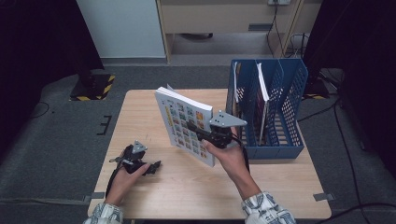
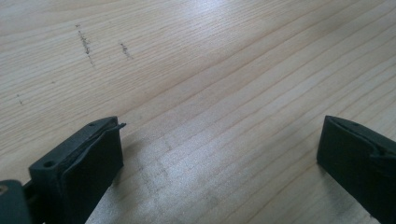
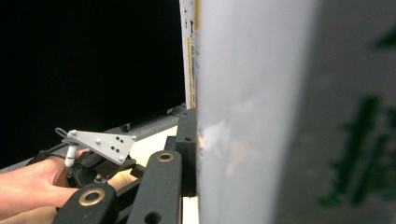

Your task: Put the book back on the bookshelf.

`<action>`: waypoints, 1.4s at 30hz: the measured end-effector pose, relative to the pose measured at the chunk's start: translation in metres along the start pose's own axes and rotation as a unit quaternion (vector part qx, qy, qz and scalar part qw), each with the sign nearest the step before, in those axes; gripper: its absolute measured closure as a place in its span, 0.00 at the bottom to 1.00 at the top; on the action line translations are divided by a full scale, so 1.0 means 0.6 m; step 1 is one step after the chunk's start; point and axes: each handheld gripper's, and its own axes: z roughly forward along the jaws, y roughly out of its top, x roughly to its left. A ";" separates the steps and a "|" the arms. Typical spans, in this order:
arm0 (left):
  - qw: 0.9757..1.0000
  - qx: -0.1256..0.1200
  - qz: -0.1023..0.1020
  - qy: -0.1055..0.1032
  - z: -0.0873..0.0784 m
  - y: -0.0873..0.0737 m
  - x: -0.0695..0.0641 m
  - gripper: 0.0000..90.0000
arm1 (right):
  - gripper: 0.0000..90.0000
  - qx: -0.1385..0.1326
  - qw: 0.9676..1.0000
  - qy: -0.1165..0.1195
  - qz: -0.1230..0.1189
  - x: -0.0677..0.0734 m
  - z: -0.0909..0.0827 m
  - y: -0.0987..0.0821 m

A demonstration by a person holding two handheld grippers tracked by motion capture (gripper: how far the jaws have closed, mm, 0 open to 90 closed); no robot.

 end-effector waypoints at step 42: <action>1.000 0.001 0.001 0.000 0.001 0.001 0.000 0.00 | 0.82 0.007 1.000 -0.017 0.003 -0.045 -0.160 -0.049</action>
